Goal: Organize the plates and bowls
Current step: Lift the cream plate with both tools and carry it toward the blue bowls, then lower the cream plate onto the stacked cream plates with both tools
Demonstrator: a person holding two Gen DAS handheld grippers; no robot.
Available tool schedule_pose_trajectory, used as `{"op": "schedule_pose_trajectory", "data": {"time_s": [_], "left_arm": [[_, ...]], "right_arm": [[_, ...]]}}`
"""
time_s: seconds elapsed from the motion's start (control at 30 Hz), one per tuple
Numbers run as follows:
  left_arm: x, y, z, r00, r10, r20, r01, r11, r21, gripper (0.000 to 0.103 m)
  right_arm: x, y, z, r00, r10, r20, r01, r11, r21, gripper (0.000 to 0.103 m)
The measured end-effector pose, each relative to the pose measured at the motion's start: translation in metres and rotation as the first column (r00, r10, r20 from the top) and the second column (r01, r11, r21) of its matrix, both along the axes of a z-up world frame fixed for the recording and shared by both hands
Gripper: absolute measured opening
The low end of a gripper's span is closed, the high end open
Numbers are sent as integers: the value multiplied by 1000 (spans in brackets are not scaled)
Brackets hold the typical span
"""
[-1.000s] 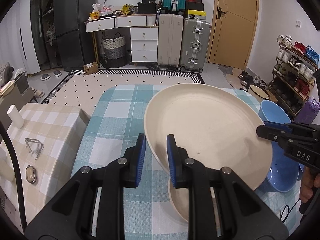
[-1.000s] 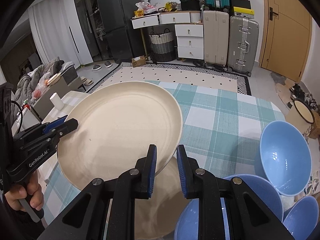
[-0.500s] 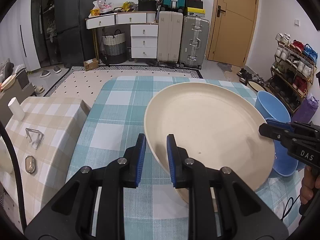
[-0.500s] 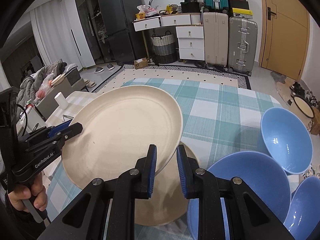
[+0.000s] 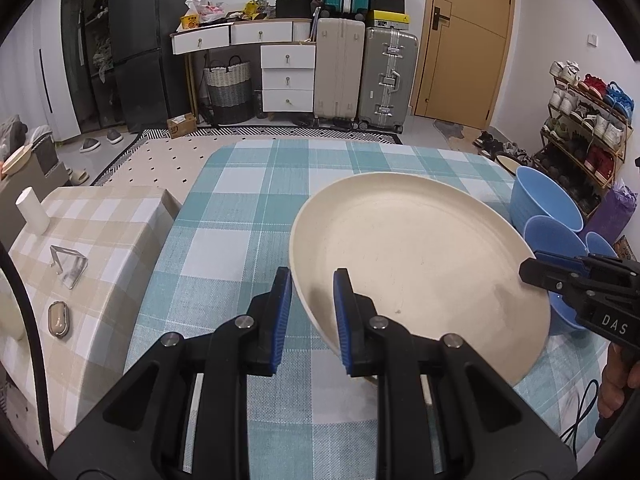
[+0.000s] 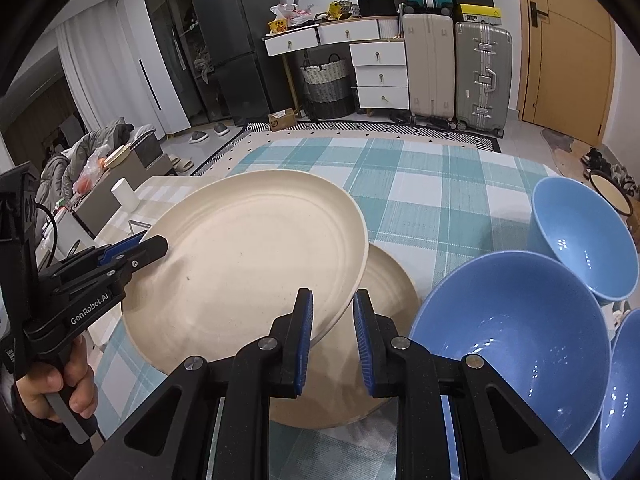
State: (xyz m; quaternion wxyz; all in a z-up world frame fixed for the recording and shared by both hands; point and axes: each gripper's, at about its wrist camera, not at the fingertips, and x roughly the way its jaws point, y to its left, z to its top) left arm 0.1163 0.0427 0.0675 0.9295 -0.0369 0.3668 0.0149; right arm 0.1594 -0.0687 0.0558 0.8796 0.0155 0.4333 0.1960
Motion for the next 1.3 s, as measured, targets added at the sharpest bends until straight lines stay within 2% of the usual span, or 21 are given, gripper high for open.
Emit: {"op": "schedule_pose_trajectory", "data": {"time_s": [0.77, 1.1, 1.3], "left_arm": [[12, -12, -47, 998, -65, -14, 66, 997, 42, 17], [24, -17, -65, 996, -83, -26, 84, 994, 66, 17], [29, -15, -73, 997, -72, -37, 75, 994, 81, 17]], "right_arm": [[-30, -7, -41, 998, -70, 7, 70, 997, -40, 21], [-42, -2, -51, 993, -98, 59, 104, 989, -108, 22], [-49, 1, -55, 993, -102, 67, 109, 988, -113, 22]]}}
